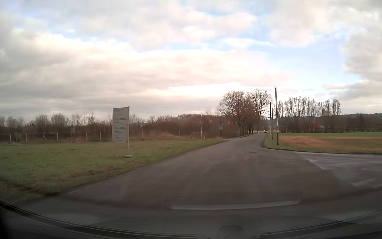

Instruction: Follow the waypoints while adhering to traffic rules and regulations

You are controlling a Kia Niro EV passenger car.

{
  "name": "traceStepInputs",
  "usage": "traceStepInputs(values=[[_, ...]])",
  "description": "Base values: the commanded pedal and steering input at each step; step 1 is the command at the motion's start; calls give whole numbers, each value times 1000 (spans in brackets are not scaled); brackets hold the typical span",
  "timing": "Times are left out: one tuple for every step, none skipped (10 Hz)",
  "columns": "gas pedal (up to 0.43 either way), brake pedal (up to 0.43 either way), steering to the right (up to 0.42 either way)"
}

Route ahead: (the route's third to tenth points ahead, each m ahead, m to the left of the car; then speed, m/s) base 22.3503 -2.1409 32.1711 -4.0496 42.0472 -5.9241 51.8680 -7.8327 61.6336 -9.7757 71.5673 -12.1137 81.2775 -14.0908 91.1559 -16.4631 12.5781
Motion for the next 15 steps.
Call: traceStepInputs(values=[[169, 0, 43], [169, 0, 42], [197, 0, 42], [197, 0, 41], [197, 0, 41], [197, 0, 41], [197, 0, 41], [197, 0, 42], [197, 0, 44], [197, 0, 44], [197, 0, 44], [197, 0, 44], [197, 0, 44], [197, 0, 44], [209, 0, 42]])
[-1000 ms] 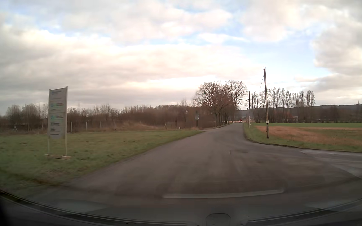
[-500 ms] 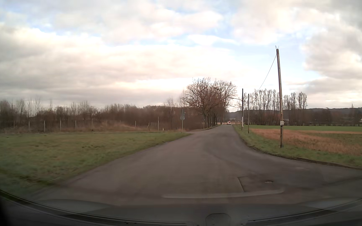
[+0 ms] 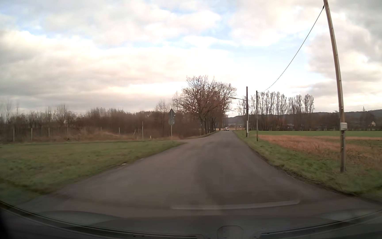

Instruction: Follow the waypoints while adhering to traffic rules and regulations

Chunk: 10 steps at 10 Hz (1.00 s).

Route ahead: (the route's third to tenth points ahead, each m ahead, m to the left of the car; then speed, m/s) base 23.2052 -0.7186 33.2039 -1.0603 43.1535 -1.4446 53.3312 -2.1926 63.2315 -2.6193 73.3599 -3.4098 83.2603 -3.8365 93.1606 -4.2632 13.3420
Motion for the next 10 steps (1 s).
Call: traceStepInputs(values=[[209, 0, 39], [209, 0, 38], [197, 0, 34], [197, 0, 32], [197, 0, 29], [197, 0, 21], [197, 0, 17], [197, 0, 16], [197, 0, 16], [197, 0, 14]])
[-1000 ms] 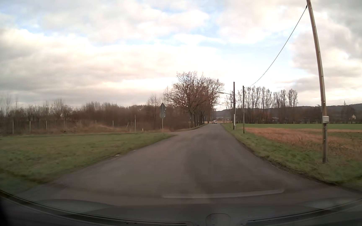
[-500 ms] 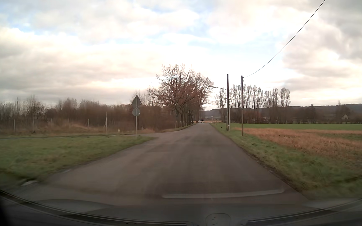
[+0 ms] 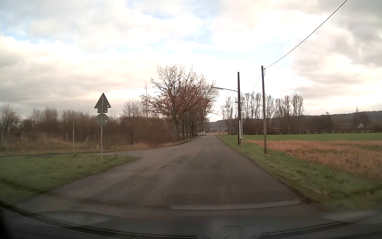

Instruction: Follow the waypoints while adhering to traffic rules and regulations

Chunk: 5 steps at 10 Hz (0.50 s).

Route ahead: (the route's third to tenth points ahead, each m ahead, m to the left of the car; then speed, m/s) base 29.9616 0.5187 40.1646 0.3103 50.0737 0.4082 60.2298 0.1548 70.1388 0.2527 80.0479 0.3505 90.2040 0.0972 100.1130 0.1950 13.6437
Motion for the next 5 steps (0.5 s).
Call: traceStepInputs(values=[[197, 0, 9], [189, 0, 6], [189, 0, 3], [189, 0, 3], [189, 0, 3]])
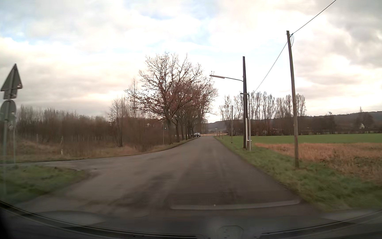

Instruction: Follow the waypoints while adhering to traffic rules and regulations

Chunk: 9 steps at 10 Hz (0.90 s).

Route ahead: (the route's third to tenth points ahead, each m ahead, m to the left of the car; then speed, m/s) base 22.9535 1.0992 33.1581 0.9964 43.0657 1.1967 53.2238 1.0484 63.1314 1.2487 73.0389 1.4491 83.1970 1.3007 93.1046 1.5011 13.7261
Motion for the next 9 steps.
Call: traceStepInputs(values=[[150, 0, 3], [118, 0, 3], [118, 0, 3], [118, 0, 3], [118, 0, 3], [118, 0, 3], [118, 0, 3], [130, 0, 3], [130, 0, 3]])
